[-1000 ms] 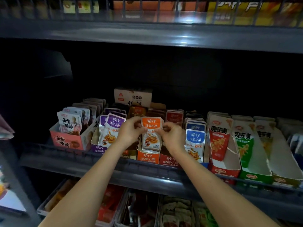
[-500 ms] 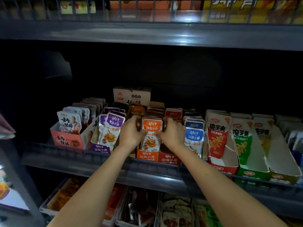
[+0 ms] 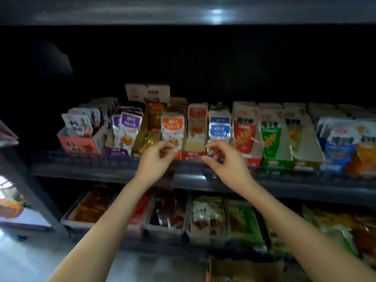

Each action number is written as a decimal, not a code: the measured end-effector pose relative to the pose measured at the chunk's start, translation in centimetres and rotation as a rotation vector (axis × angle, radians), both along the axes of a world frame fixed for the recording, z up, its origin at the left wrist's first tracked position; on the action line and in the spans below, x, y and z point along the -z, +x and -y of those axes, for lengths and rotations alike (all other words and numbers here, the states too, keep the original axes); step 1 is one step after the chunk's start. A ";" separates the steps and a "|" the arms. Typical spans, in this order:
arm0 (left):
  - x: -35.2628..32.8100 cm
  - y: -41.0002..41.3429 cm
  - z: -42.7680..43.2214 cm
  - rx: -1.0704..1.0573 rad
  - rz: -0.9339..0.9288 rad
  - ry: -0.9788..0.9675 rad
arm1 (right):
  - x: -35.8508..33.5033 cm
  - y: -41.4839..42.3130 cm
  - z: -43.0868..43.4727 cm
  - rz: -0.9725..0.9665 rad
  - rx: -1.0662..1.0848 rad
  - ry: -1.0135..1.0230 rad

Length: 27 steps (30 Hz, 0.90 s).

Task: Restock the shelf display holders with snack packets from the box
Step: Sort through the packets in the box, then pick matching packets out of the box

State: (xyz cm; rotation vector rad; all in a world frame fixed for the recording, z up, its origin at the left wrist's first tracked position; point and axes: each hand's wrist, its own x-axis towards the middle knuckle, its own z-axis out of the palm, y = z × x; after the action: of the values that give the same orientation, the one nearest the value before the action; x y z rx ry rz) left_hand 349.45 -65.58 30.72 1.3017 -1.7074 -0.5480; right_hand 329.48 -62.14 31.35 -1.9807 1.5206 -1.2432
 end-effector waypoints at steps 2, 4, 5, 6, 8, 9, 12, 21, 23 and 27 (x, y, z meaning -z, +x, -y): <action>1.9 -1.7 -3.5 0.089 0.025 0.048 | 2.7 -2.4 -4.2 0.033 -0.049 0.109; 5.1 -3.6 -7.1 0.166 0.073 0.116 | 6.3 -5.2 -8.2 -0.002 -0.069 0.196; 7.2 -4.5 -8.7 0.197 0.108 0.146 | 8.4 -6.7 -10.1 -0.038 -0.069 0.263; 9.3 -5.4 -10.2 0.228 0.155 0.174 | 10.5 -8.2 -11.8 -0.078 -0.065 0.350; 13.7 -7.4 -12.9 0.303 0.272 0.236 | 15.2 -11.2 -14.8 -0.136 -0.017 0.536; 15.6 -8.4 -14.1 0.349 0.323 0.270 | 17.7 -12.7 -16.0 -0.148 0.018 0.613; 19.9 -11.6 -16.7 0.474 0.354 0.386 | 25.1 -15.9 -18.9 -0.197 0.110 0.752; 31.4 -14.6 -20.0 0.253 0.319 0.515 | 40.5 -19.6 -22.1 -0.167 0.416 0.879; 33.1 -15.2 -20.3 0.207 0.228 0.580 | 42.5 -20.4 -21.0 -0.166 0.449 0.903; 35.6 -16.2 -20.4 0.146 0.123 0.712 | 45.0 -21.4 -18.8 -0.287 0.465 0.893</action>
State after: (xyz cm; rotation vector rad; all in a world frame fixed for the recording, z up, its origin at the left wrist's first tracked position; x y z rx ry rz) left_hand 333.28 -45.20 -4.92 1.7263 -1.7858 -1.2645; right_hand 308.05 -43.33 -13.61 -1.2653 2.2291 -0.2530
